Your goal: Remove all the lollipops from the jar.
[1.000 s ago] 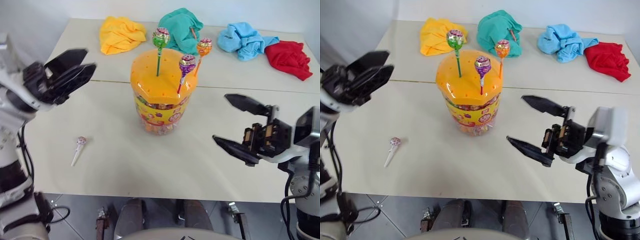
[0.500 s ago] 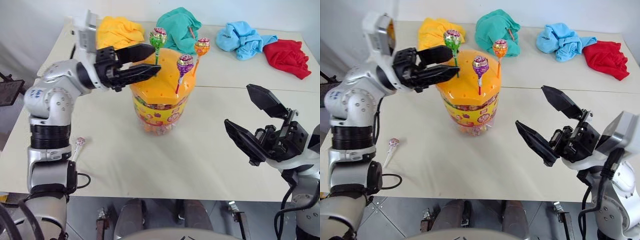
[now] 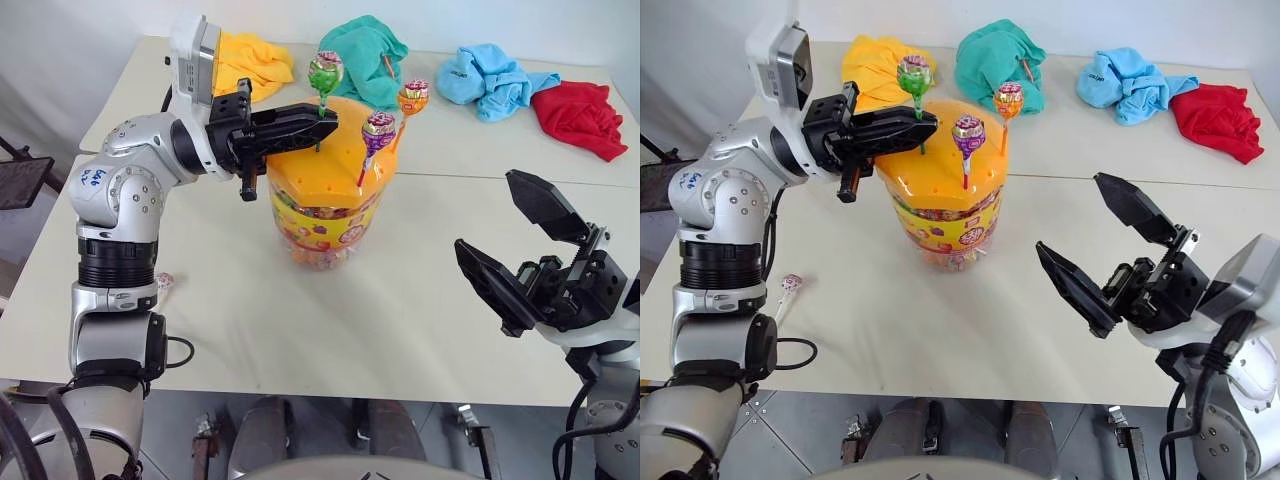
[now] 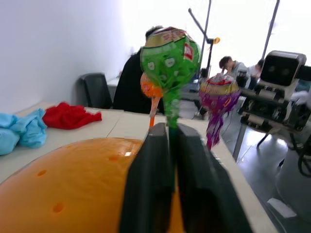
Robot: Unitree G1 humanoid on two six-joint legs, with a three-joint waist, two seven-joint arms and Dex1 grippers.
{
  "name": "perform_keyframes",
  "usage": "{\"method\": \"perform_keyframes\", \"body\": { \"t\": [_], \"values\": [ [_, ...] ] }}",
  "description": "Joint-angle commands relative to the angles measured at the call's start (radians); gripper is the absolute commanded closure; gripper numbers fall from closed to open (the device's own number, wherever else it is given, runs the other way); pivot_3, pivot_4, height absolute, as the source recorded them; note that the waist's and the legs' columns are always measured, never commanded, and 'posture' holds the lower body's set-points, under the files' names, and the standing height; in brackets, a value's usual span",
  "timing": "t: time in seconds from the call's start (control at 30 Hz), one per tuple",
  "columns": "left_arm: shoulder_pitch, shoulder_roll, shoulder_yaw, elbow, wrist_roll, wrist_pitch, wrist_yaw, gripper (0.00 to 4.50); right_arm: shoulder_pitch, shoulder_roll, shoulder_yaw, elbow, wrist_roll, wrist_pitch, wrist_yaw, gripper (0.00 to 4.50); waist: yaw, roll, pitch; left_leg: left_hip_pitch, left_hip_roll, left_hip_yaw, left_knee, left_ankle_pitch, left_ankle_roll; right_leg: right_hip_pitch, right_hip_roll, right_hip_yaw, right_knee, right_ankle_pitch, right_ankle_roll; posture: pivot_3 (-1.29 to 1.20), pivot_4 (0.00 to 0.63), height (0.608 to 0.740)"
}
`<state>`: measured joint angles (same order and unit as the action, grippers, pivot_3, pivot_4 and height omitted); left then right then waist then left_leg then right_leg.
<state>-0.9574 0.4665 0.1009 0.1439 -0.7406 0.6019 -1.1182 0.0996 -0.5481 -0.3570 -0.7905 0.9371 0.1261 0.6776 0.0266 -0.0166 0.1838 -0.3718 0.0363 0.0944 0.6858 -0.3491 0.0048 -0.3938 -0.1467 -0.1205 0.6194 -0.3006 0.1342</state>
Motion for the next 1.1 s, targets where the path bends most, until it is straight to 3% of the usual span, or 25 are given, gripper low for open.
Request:
{"method": "perform_keyframes", "body": {
  "t": [0.03,0.13,0.3,0.4,0.53,0.67,0.87,1.1],
  "values": [
    [-0.043,-0.031,0.157,0.046,-0.102,0.002,0.106,4.49,-0.031,-0.045,-0.051,-0.018,0.075,-0.002,0.027,0.00,-0.001,0.000,0.000,0.000,0.000,0.000,0.000,0.000,0.000,0.000,0.000,0.000,0.000,0.000,0.000,0.00,0.150,0.740],
    [-0.035,-0.007,0.244,0.072,-0.152,0.038,0.164,4.49,-0.067,-0.088,-0.053,0.003,0.116,0.021,0.056,0.00,-0.008,0.000,0.000,0.000,0.001,0.000,-0.001,0.000,0.000,0.000,0.000,0.000,0.000,0.000,0.000,0.00,0.150,0.740],
    [0.185,0.213,0.252,0.045,0.022,-0.027,0.160,4.49,-0.177,-0.131,0.039,0.080,0.112,0.066,0.161,0.00,-0.031,0.001,0.000,0.004,0.002,0.000,-0.003,0.000,0.000,0.000,0.001,0.000,0.001,0.000,0.000,0.00,0.150,0.740],
    [0.447,0.364,0.283,-0.050,0.074,0.049,0.171,4.49,-0.205,-0.181,0.110,0.160,0.018,0.055,0.337,0.00,-0.031,0.001,0.000,0.002,0.002,0.001,-0.003,0.000,0.000,-0.001,0.001,0.000,0.000,0.000,-0.001,0.00,0.150,0.740],
    [0.753,0.446,0.336,-0.241,0.096,0.123,0.206,4.49,-0.230,-0.197,0.146,0.227,-0.029,0.047,0.448,0.00,-0.016,-0.003,0.002,0.000,0.002,-0.001,-0.002,-0.001,0.001,-0.001,0.001,0.000,0.000,0.000,-0.001,0.00,0.150,0.740],
    [1.007,0.431,0.385,-0.434,0.096,0.156,0.247,4.49,-0.228,-0.228,0.178,0.293,-0.121,0.007,0.583,0.00,0.003,-0.003,0.002,0.000,0.000,-0.002,-0.001,-0.002,0.002,0.000,-0.002,0.001,-0.001,0.000,-0.001,0.00,0.150,0.740],
    [1.183,0.368,0.463,-0.499,0.105,0.135,0.282,4.49,-0.225,-0.250,0.173,0.366,-0.177,-0.009,0.660,0.00,-0.003,-0.003,0.002,0.002,0.002,-0.002,-0.001,-0.002,0.001,0.000,-0.001,0.001,-0.002,0.000,-0.001,0.00,0.150,0.740],
    [1.188,0.386,0.456,-0.469,0.131,0.079,0.253,2.58,-0.284,-0.184,0.138,0.383,-0.105,0.078,0.510,0.00,-0.006,-0.002,0.002,0.002,0.003,0.000,-0.002,-0.003,0.000,-0.001,-0.001,0.001,-0.002,0.000,-0.001,0.00,0.150,0.740]
  ]
}}
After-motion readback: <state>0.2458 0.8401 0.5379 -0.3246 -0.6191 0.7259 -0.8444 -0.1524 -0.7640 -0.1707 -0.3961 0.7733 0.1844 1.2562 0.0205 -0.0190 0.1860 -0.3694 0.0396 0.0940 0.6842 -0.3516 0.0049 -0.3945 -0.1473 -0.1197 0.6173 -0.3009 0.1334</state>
